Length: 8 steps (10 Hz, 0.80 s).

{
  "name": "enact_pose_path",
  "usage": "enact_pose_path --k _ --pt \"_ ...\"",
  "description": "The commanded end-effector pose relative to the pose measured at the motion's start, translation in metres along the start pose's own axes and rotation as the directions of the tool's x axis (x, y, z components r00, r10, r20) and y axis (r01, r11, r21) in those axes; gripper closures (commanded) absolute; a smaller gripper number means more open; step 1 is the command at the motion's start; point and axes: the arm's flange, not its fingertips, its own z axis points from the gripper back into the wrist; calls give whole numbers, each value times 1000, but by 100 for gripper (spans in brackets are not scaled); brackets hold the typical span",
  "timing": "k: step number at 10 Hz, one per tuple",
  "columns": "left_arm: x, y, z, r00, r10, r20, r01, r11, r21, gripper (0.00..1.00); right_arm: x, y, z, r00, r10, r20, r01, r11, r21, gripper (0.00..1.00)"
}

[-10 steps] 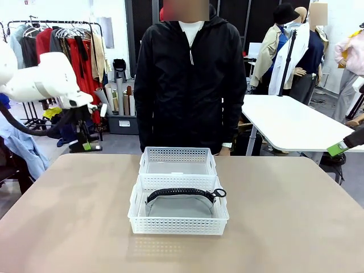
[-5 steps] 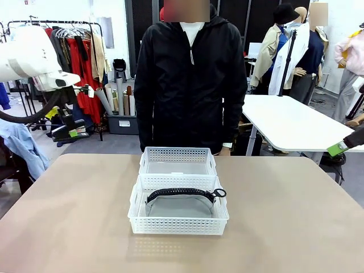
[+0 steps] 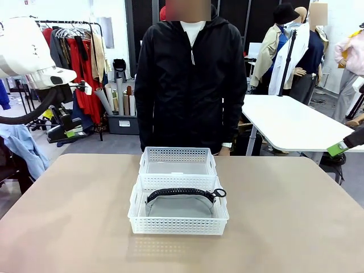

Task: Distribute items into two baskets.
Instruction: Pick up the Stapler that the person points to.

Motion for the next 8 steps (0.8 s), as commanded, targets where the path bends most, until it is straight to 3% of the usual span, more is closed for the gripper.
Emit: enact_pose_path --k 1,8 --pt "-7 -12 3 999 -38 16 37 999 17 97 0 0 1 1000 12 2 -12 1000 4 0" --pt "3 -11 5 1000 -24 9 24 1000 10 97 0 0 1 1000 12 2 -12 1000 4 0"
